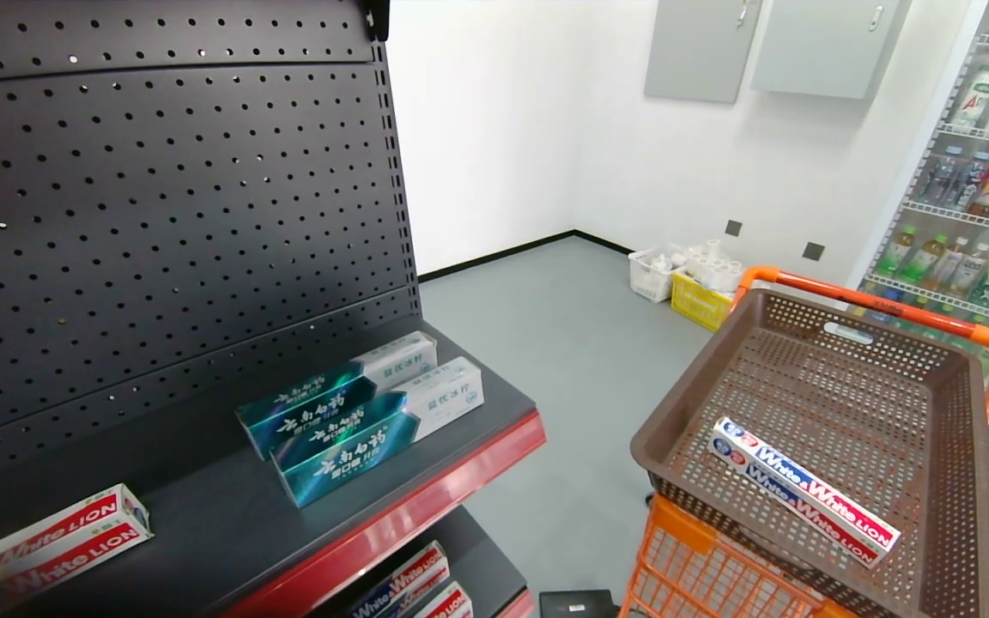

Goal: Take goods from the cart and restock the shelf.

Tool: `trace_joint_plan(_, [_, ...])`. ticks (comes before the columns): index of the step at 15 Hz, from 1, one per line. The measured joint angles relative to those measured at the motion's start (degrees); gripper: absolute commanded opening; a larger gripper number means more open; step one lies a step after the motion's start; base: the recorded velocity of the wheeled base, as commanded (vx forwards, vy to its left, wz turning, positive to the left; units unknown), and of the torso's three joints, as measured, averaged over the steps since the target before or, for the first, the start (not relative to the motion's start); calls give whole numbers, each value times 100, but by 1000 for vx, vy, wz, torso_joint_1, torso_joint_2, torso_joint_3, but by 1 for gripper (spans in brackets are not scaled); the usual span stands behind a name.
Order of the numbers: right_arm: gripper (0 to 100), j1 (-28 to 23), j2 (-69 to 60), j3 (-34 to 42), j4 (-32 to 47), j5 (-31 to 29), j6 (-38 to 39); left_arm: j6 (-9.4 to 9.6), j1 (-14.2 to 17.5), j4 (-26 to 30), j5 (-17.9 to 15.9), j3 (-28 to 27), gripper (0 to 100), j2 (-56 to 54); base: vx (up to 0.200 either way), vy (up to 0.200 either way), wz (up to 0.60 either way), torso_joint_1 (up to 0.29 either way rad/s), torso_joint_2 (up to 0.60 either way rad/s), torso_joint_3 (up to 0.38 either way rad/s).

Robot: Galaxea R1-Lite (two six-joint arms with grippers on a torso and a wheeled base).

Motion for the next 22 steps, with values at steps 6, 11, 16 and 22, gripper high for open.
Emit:
trace_joint_plan(6, [100,178,947,-80,369,90,-378,5,0,2,2,0,100,0,0,0,0,0,0,0])
trace_joint_plan(11, [100,-138,2147,-452,418,143,-706,5,0,0,2,0,100,0,0,0,0,0,0,0])
trace_joint_plan(16, [100,-323,3426,-942,385,516,-1245,5,0,0,2,0,100,0,0,0,0,0,0,0])
trace_joint_plan(22, [100,-975,4529,-1235,356,1286,-2486,5,0,0,0,0,100,0,0,0,0,0,0,0])
